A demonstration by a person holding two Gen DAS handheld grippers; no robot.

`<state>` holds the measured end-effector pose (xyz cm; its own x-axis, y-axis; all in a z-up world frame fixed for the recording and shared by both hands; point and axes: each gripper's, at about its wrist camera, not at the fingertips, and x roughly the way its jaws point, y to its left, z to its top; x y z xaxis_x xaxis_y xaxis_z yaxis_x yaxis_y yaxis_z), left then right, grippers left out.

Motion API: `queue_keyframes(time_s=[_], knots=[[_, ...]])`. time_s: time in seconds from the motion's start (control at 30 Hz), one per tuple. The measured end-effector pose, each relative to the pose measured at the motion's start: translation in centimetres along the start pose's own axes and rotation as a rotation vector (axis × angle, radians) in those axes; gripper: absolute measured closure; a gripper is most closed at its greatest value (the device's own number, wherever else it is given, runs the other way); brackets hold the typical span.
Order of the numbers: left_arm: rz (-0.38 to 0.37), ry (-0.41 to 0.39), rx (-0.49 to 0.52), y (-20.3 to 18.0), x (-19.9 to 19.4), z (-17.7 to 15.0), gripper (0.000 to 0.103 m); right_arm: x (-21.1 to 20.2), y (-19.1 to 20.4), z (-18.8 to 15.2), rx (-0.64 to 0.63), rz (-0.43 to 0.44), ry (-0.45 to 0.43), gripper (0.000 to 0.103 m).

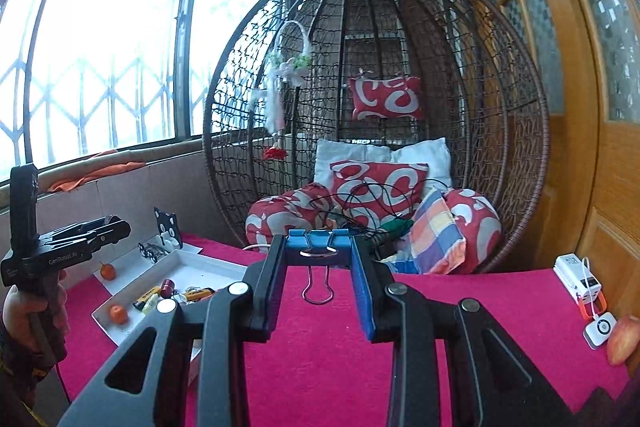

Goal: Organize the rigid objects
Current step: 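Carry the black plug and binder clip over the white tray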

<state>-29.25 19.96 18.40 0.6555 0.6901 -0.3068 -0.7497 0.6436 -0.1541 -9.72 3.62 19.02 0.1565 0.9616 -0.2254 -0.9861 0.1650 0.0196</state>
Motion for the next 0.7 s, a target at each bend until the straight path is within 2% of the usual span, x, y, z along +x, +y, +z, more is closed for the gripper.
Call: queue_keyframes(time_s=[0.7], knots=[[0.088, 0.063, -0.090, 4.7, 0.3, -2.0, 0.044, 5.1, 5.2, 1.1, -0.067, 0.135, 0.062, 0.073]])
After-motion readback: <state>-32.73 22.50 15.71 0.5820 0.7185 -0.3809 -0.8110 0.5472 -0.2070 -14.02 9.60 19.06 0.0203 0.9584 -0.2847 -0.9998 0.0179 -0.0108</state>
